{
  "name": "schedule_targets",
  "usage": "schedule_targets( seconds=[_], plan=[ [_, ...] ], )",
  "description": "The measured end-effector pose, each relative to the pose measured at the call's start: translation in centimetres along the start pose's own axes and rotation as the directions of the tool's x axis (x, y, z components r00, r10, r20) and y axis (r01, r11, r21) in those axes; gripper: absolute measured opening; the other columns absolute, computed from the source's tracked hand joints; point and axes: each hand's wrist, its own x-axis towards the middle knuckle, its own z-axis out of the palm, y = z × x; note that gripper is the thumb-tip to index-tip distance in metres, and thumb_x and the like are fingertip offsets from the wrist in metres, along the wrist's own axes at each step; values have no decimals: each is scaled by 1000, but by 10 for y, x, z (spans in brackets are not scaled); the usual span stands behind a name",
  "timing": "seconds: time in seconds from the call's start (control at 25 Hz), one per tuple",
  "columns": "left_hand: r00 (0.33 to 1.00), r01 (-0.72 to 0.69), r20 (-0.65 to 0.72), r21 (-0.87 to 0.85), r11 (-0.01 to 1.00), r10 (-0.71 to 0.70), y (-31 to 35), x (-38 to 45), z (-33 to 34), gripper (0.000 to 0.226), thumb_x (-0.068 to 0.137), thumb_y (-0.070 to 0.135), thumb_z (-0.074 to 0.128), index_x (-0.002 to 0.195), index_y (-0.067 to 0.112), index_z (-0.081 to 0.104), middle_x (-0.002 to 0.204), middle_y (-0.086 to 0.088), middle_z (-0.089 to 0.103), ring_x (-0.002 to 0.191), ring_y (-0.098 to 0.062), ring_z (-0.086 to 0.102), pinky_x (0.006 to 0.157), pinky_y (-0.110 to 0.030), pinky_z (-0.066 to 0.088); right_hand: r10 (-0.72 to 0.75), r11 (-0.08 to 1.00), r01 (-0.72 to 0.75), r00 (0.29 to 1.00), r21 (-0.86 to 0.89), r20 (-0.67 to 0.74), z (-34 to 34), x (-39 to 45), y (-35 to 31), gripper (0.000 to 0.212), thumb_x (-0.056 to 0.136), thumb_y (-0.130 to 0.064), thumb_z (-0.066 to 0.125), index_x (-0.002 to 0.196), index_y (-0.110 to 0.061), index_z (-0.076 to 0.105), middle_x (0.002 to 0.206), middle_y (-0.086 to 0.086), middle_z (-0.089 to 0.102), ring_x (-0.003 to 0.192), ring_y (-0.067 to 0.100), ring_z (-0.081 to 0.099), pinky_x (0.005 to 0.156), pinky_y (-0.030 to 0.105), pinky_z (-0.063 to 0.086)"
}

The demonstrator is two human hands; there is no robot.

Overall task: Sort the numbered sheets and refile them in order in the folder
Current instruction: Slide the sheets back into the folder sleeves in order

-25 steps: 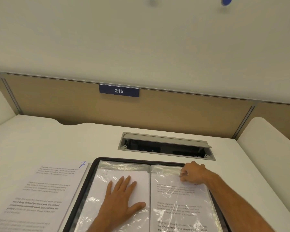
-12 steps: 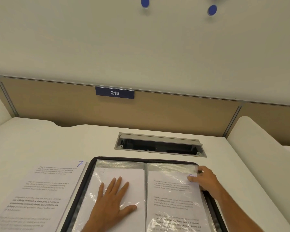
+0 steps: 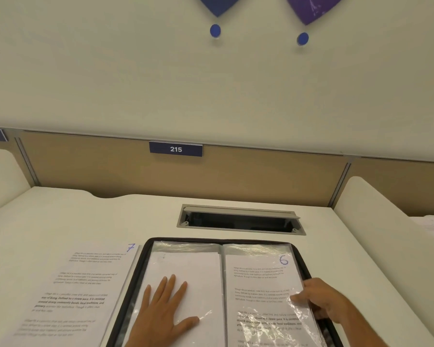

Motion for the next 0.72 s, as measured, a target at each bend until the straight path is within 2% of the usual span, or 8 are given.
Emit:
schedule_targets(
  seconds=[0.24,0.32,0.4,0.44,0.52,0.6,0.68,0.72],
  plan=[
    [996,-69,58,-72,995,73,-14,-2,2,87,79,91,37,138,31,57,143,-2,57,154,-14,-8,115,-37,6,-67,987,69,998,145,-19,-6,-25,-12,19,87,10,67,106,8,68,93,22,76,85,39,75,80,49,61],
    [989,-122,78,-81,989,129,-19,-2,1,87,79,92,37,138,31,57,157,1,39,154,-14,-6,115,-36,8,-115,975,115,993,190,-14,-10,-35,-23,19,89,9,65,108,8,68,96,22,76,86,40,74,83,51,60],
    [978,-186,77,-80,979,192,-25,-3,-1,88,78,93,36,139,32,58,168,3,8,154,-14,-6,115,-35,10,-160,960,154,987,232,8,-10,-47,-39,21,90,8,64,110,8,66,99,24,75,89,42,74,87,55,58],
    [973,-210,79,-103,972,218,-27,-3,-1,89,77,93,36,139,32,57,168,3,1,154,-15,-5,114,-36,10,-182,953,170,983,249,23,-8,-54,-48,22,90,8,64,112,9,65,101,25,74,91,43,73,90,58,56],
    [958,-209,168,-146,967,232,-27,-4,-9,91,76,95,35,140,33,56,168,3,1,154,-16,4,115,-36,9,-233,935,207,971,289,59,1,-68,-67,24,90,7,64,114,6,65,105,26,73,95,46,72,90,61,55],
    [967,-157,182,-135,978,180,-23,-5,-28,94,73,98,31,142,37,52,166,7,14,148,-15,28,120,-35,-1,-292,914,254,953,315,77,16,-81,-86,26,88,4,66,113,1,66,106,24,73,96,45,72,88,61,55],
    [981,-46,167,-295,955,99,-14,1,-53,103,68,101,28,151,41,35,159,20,17,148,-9,25,122,-38,-8,-334,902,295,939,314,76,36,-86,-103,29,85,1,71,114,-3,67,107,22,74,96,43,72,89,61,56],
    [971,75,236,-438,896,35,-7,7,-67,107,66,102,30,153,41,29,156,23,20,148,-8,23,123,-42,2,-349,899,311,934,308,76,48,-87,-110,31,84,-1,73,115,-4,68,107,20,74,95,41,73,89,60,56]
  ],
)
